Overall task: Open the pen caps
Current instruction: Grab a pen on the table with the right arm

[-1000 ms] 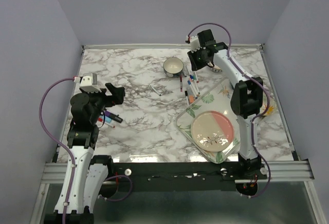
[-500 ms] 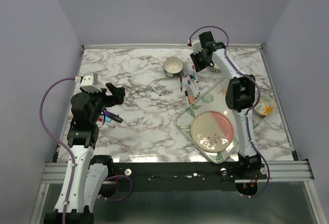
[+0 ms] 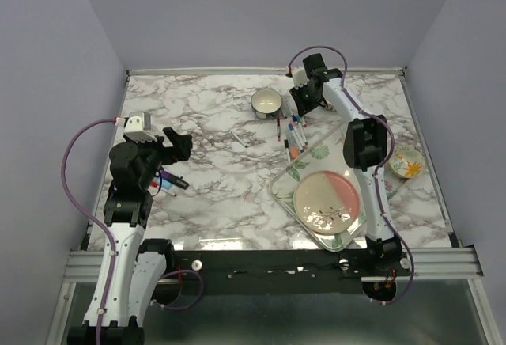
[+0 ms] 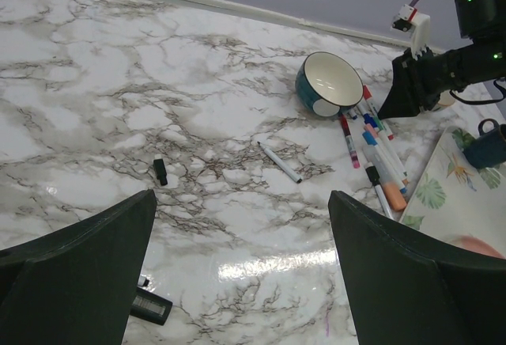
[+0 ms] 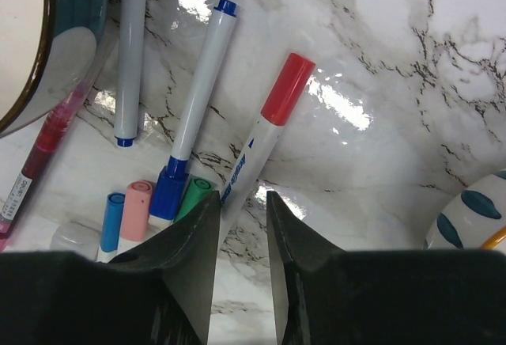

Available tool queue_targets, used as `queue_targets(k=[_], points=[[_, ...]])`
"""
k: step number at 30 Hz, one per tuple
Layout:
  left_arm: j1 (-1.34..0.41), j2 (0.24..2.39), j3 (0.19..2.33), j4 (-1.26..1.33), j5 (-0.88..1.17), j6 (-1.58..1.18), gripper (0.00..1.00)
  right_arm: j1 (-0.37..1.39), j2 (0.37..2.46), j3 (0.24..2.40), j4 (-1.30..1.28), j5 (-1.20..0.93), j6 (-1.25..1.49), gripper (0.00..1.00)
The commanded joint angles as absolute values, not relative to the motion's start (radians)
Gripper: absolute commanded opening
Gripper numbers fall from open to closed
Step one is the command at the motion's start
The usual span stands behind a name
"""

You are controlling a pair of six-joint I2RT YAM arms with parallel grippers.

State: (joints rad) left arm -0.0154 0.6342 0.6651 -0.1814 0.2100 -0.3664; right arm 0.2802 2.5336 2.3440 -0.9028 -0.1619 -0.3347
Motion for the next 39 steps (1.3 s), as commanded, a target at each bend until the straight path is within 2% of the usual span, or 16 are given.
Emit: queue_targets(k=[1, 10, 22, 27, 28, 29, 31, 39], points=[[-0.02, 0.63, 0.663, -0.179, 0.204, -0.354, 0.99, 0.282, 2.582, 2.379, -0.93, -0.163, -0.353, 0.38], [-0.02, 0.629, 0.663, -0.179, 0.206, -0.354, 0.99, 0.282, 2.588, 2.387, -0.948, -0.16, -0.368, 0.41], [-0.02, 0.638, 0.663, -0.179, 0.207, -0.354, 0.99, 0.288, 2.603, 2.404, -0.957, -0.149, -0.38, 0.34], [-0.02, 0.646, 0.663, -0.179, 0.209, -0.353, 0.99, 0.288, 2.609, 2.414, -0.962, -0.143, -0.379, 0.22], [-0.02, 0.644, 0.663, -0.178, 0.21, -0.353, 0.99, 0.29, 2.611, 2.419, -0.963, -0.144, -0.38, 0.17], [-0.02, 0.646, 0.663, -0.179, 0.21, -0.353, 0.99, 0.29, 2.611, 2.422, -0.963, -0.144, -0.379, 0.08], [-0.02, 0.647, 0.663, -0.179, 0.212, -0.353, 0.99, 0.29, 2.611, 2.421, -0.965, -0.141, -0.379, 0.01], [-0.02, 0.655, 0.661, -0.175, 0.232, -0.353, 0.99, 0.273, 2.56, 2.399, -0.907, -0.132, -0.359, 0.01]])
